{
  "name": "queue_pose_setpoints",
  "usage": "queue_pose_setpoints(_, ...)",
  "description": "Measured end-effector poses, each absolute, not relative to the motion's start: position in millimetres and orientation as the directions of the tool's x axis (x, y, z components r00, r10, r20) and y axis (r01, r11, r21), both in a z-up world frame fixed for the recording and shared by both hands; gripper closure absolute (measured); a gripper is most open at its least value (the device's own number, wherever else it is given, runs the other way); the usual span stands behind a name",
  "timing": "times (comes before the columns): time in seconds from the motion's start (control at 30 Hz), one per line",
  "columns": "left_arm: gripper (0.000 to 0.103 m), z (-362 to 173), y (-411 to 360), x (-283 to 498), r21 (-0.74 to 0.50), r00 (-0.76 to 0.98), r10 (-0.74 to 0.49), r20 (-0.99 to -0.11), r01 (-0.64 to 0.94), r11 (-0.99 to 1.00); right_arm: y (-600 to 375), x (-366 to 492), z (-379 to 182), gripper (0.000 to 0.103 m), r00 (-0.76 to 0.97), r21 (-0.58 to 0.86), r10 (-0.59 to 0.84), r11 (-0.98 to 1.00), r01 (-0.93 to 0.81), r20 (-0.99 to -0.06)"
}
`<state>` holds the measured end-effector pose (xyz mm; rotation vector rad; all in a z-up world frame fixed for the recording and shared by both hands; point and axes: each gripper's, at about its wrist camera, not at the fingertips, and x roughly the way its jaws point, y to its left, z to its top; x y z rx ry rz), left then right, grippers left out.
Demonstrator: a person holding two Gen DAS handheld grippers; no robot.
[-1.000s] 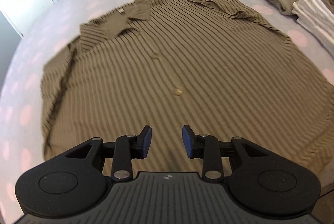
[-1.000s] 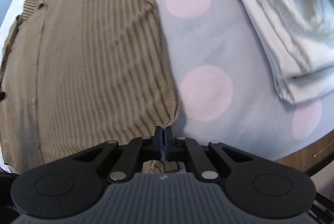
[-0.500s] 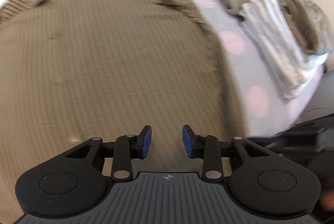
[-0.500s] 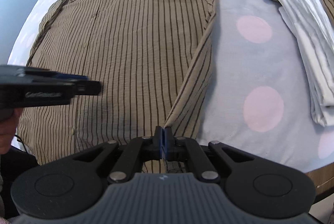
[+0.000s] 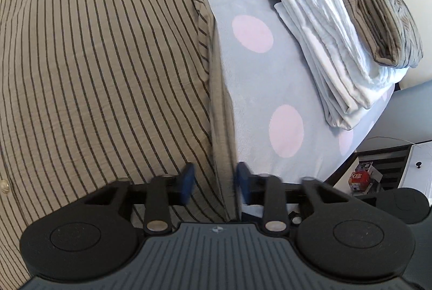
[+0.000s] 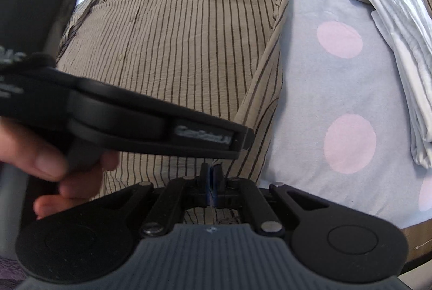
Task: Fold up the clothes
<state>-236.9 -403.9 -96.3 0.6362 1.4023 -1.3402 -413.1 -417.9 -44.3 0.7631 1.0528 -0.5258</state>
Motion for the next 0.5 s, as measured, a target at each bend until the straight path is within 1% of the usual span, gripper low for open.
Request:
queue_pose_setpoints(0.03, 0.087, -98.4, -405.6, -238.5, -0.379, -0.314, -0.271, -0.910, 0.895, 0.235, -418.0, -412.5, -43.8, 0.102, 0.411, 0.300, -0.028, 0.638, 0.710, -0.911)
queue_pose_setpoints(0.07, 0.094, -99.6, -405.1, -239.3, -0.382, -0.317, -0.273, -0.909, 0.893, 0.236, -418.2, -411.8, -43.3, 0.102, 0.408, 0.298, -0.027, 0.639, 0.709, -0.913)
queue_pose_setpoints(0.13, 0.099, -101.3, -403.4, -239.2, -0.394, -0.324, -0.283, -0.903, 0.888, 0.238, -418.6, -410.6, -42.2, 0.102, 0.402, 0.294, -0.024, 0.641, 0.709, -0.915)
queue_pose_setpoints(0.2, 0.100, -103.1, -402.4, -237.2, -0.402, -0.328, -0.291, -0.899, 0.881, 0.249, -418.9, -409.3, -41.2, 0.100, 0.396, 0.290, -0.022, 0.643, 0.709, -0.918)
queue_pose_setpoints(0.23, 0.100, -104.4, -402.5, -236.2, -0.408, -0.333, -0.291, -0.897, 0.877, 0.254, -419.1, -408.6, -40.7, 0.096, 0.392, 0.288, -0.020, 0.644, 0.709, -0.920)
queue_pose_setpoints(0.37, 0.101, -108.4, -399.3, -229.0, -0.401, -0.326, -0.286, -0.901, 0.878, 0.262, -432.3, -410.4, -24.1, 0.096, 0.372, 0.289, 0.016, 0.664, 0.690, -0.928)
queue_pose_setpoints(0.4, 0.101, -109.6, -398.2, -226.7, -0.398, -0.323, -0.284, -0.903, 0.878, 0.266, -437.7, -410.0, -17.7, 0.095, 0.363, 0.275, 0.015, 0.682, 0.678, -0.932)
queue_pose_setpoints(0.47, 0.101, -112.0, -396.1, -222.2, -0.392, -0.317, -0.281, -0.906, 0.878, 0.275, -450.5, -408.0, -3.8, 0.091, 0.330, 0.203, -0.027, 0.742, 0.639, -0.943)
queue_pose_setpoints(0.5, 0.101, -113.3, -395.0, -219.1, -0.392, -0.317, -0.277, -0.907, 0.876, 0.281, -458.2, -406.7, 2.3, 0.086, 0.310, 0.150, -0.062, 0.777, 0.612, -0.949)
